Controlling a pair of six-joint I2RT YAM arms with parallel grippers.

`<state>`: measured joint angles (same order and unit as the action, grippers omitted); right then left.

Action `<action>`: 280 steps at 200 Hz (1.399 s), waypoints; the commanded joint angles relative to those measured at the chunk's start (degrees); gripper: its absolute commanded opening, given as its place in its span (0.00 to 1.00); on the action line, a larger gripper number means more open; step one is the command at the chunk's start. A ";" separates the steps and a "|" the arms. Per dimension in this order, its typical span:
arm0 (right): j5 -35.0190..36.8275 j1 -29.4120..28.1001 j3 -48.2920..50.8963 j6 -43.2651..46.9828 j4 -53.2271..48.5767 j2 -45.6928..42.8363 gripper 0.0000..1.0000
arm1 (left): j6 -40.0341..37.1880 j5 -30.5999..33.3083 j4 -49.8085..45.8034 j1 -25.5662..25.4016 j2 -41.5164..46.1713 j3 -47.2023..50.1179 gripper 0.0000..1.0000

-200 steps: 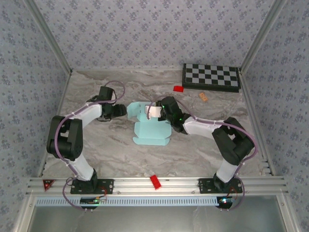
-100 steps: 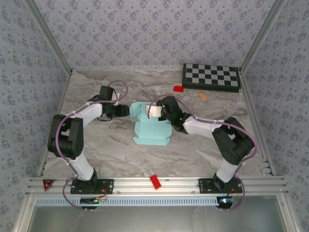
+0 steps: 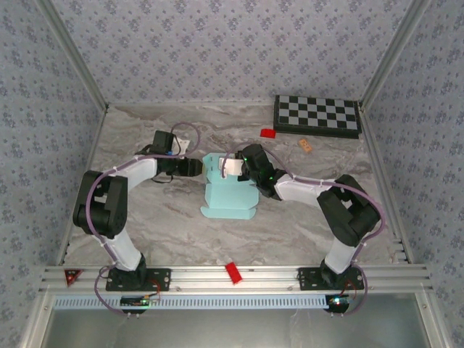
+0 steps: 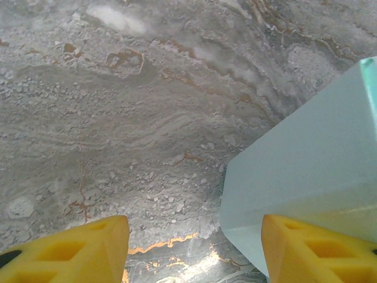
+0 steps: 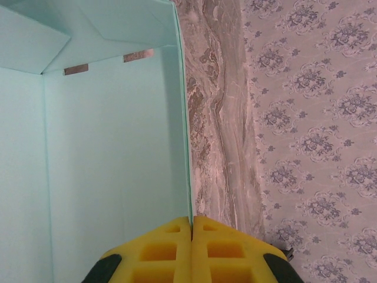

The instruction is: Fold the paper box

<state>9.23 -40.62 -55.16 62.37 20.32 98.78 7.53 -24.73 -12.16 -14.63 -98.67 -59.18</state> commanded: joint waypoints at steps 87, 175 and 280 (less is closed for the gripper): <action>0.26 0.02 -1.64 -1.14 -0.98 1.98 0.00 | -6.15 -8.91 3.65 -1.71 1.18 0.43 0.54; 1.23 -0.53 -1.93 -0.85 -1.41 1.81 0.00 | -0.90 1.96 3.75 -1.01 2.31 0.99 0.51; -3.04 1.03 -7.80 -1.98 -10.82 2.79 0.00 | -2.43 -5.54 5.29 -0.75 2.53 1.81 0.53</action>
<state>8.58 -39.99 -60.07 61.84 13.89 99.92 5.61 -27.22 -7.90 -15.40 -97.12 -57.45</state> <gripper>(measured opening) 0.051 0.526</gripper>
